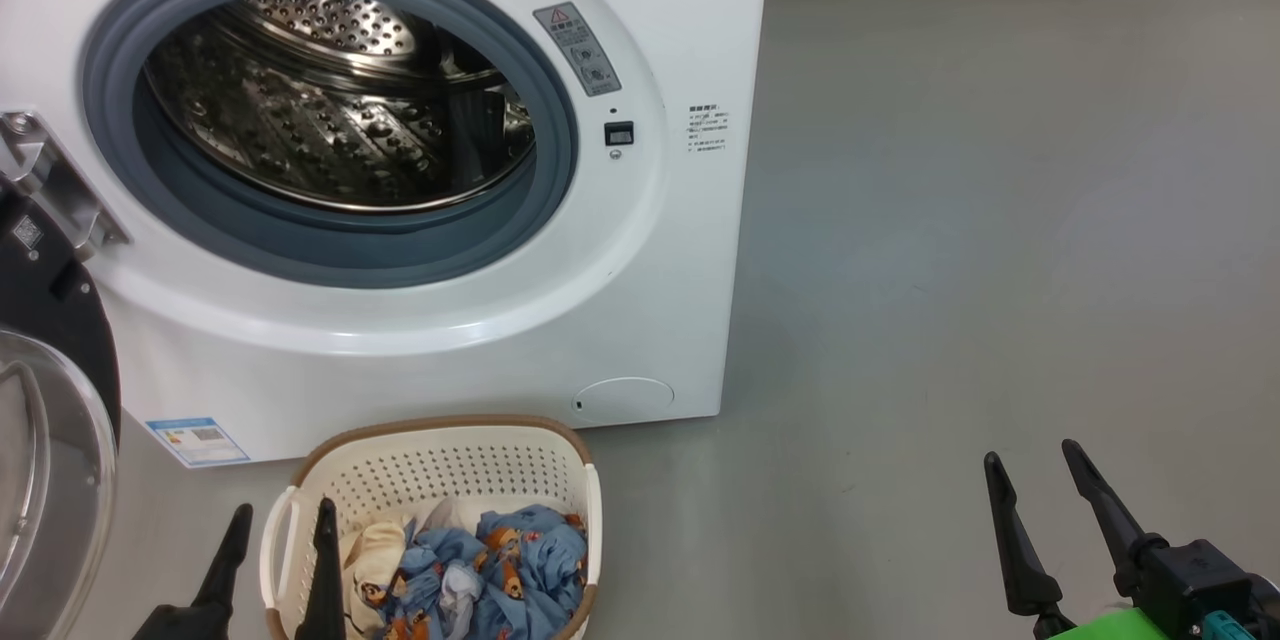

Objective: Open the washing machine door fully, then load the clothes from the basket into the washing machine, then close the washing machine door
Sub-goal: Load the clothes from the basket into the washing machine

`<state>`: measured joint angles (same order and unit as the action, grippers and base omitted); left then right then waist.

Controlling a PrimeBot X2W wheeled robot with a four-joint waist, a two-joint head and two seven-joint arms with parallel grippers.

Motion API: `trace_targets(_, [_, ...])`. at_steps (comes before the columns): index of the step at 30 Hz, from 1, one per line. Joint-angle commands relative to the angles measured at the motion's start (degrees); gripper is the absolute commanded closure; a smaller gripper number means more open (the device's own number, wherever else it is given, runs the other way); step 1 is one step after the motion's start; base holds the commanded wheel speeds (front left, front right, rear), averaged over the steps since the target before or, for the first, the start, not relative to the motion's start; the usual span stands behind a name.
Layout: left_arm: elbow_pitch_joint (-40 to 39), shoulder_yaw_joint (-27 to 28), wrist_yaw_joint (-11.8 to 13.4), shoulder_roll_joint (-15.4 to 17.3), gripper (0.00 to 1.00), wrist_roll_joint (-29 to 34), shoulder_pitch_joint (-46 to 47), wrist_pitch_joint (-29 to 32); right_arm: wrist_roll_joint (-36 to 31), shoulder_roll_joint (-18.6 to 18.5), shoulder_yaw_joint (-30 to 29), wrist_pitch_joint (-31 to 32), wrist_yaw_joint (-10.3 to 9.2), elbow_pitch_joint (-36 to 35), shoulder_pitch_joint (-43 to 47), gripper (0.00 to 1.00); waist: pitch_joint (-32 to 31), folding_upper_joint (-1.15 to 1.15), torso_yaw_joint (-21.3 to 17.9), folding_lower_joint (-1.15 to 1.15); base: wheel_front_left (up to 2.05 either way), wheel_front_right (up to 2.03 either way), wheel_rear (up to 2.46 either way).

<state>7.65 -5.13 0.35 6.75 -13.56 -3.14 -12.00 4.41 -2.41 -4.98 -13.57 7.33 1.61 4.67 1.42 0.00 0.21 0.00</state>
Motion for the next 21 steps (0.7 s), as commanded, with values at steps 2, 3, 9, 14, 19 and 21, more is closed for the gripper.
trace_targets(2, [-0.80,1.63,0.62,1.04,0.00,-0.21,2.80,-0.47,0.88,-0.47,1.44,-0.53,0.16,-1.21,-2.11,0.00,0.16,0.00,0.08,0.00,0.00,0.00,0.00])
trace_targets(3, [-0.61,1.47,0.59,1.01,0.00,-0.23,2.95,-0.48,0.90,-0.47,1.48,-0.54,0.16,-1.22,-2.16,0.00,0.25,0.00,0.12,0.00,0.00,0.00,0.00])
trace_targets(9, [1.02,0.83,0.35,1.01,0.00,-0.42,3.93,-0.22,1.06,-0.47,2.21,-0.56,0.16,-1.41,-2.79,0.00,1.37,0.00,-0.09,0.00,0.00,0.00,0.00])
trace_targets(14, [4.19,-0.54,-0.69,0.96,0.00,-0.61,6.07,0.65,1.40,-0.47,2.65,-0.64,0.16,-1.84,-3.82,0.00,3.59,0.00,0.05,0.00,0.00,0.00,0.00])
trace_targets(19, [10.58,-2.08,-2.05,0.68,0.00,-0.75,10.05,1.17,1.51,-0.47,2.96,-0.76,0.16,-2.25,-5.58,0.00,7.15,0.00,-0.12,0.00,0.00,0.00,0.00])
trace_targets(21, [13.68,-2.73,-2.70,0.56,0.00,-0.77,12.09,1.20,1.65,-0.47,2.99,-0.82,0.16,-2.45,-6.35,0.00,8.81,0.00,-0.21,0.00,0.00,0.00,0.00])
